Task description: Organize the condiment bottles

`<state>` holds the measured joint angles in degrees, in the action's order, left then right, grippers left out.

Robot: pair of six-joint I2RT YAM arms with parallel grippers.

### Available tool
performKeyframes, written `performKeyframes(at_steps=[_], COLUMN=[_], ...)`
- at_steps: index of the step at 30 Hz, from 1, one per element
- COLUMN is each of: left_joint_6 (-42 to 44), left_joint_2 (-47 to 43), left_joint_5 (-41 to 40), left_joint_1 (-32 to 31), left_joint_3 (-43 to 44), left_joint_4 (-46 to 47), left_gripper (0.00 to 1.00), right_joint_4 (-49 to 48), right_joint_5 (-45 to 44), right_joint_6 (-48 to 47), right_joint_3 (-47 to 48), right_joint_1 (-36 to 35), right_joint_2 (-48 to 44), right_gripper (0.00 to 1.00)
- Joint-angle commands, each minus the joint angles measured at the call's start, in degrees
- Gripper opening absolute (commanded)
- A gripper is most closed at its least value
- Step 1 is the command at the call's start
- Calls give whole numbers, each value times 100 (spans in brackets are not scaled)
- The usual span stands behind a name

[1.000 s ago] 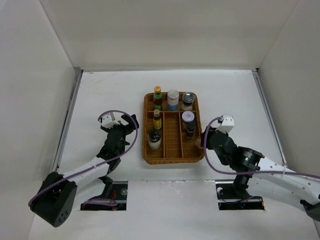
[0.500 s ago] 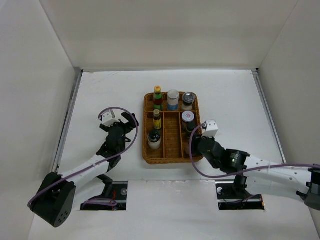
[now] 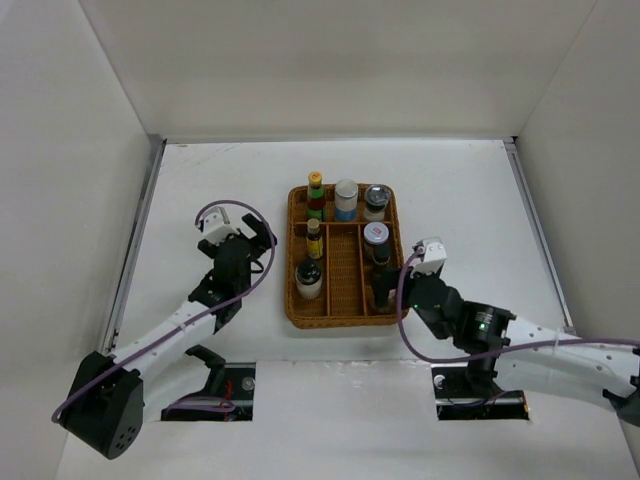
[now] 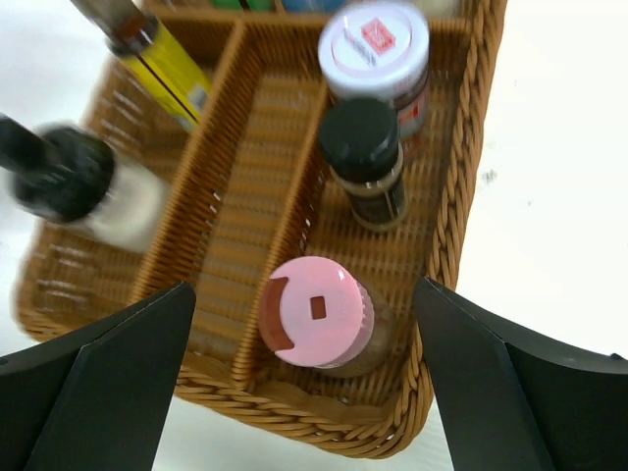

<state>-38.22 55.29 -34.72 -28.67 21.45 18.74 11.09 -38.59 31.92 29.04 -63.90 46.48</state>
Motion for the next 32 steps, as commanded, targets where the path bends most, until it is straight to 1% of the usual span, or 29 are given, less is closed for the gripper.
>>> performKeyframes(at_steps=[1, 3, 5, 8, 12, 15, 17, 19, 21, 24, 25, 26, 27, 28, 30, 32], left_joint_6=[-98, -98, -98, -89, -72, -72, -81, -98, -98, -98, -90, -89, -89, -89, -72, -54], left_joint_2=[16, 131, 193, 272, 158, 149, 263, 421, 492, 536, 518, 492, 474, 492, 632, 737], left_joint_5=[-123, -18, -26, 53, 79, 97, 97, 114, 141, 150, 158, 158, 158, 158, 167, 167], left_joint_1=[32, 24, -47, -56, -38, -38, -82, -108, -108, -38, -3, 14, 23, 23, 23, 32], left_joint_3=[429, 649, 816, 1071, 1177, 1212, 1177, 1142, 1089, 1019, 1010, 984, 958, 957, 1106, 1221], left_joint_4=[-432, -642, -793, -960, -1074, -1145, -1066, -952, -899, -828, -846, -820, -793, -784, -845, -916], left_gripper=[100, 100, 100, 100, 100, 100, 100, 100, 100, 100, 100, 100, 100, 100, 100, 100], right_joint_4=[-212, -352, -730, -1581, -2663, -2928, -2981, -3016, -3095, -3148, -3140, -3113, -3113, -3165, -3341, -3648], right_joint_5=[-184, -333, -578, -887, -826, -773, -397, 165, 491, 651, 625, 607, 589, 572, 484, 484], right_joint_6=[-247, -265, -335, -283, -81, 234, 524, 884, 991, 965, 930, 878, 825, 816, 807, 798], right_joint_3=[216, 234, 173, -81, -398, -268, -92, 31, 102, 15, -64, -126, -179, -257, -381, -469], right_joint_1=[-66, 57, 363, 1179, 2463, 3482, 3984, 4240, 4285, 4171, 4162, 4162, 4162, 4162, 4110, 4065], right_joint_2=[-559, -858, -1009, -966, -334, 543, 1150, 1538, 1767, 1742, 1646, 1541, 1444, 1339, 1276, 1416], right_gripper=[100, 100, 100, 100, 100, 100, 100, 99, 84, 30, 19, 12, 10, 10, 15, 24])
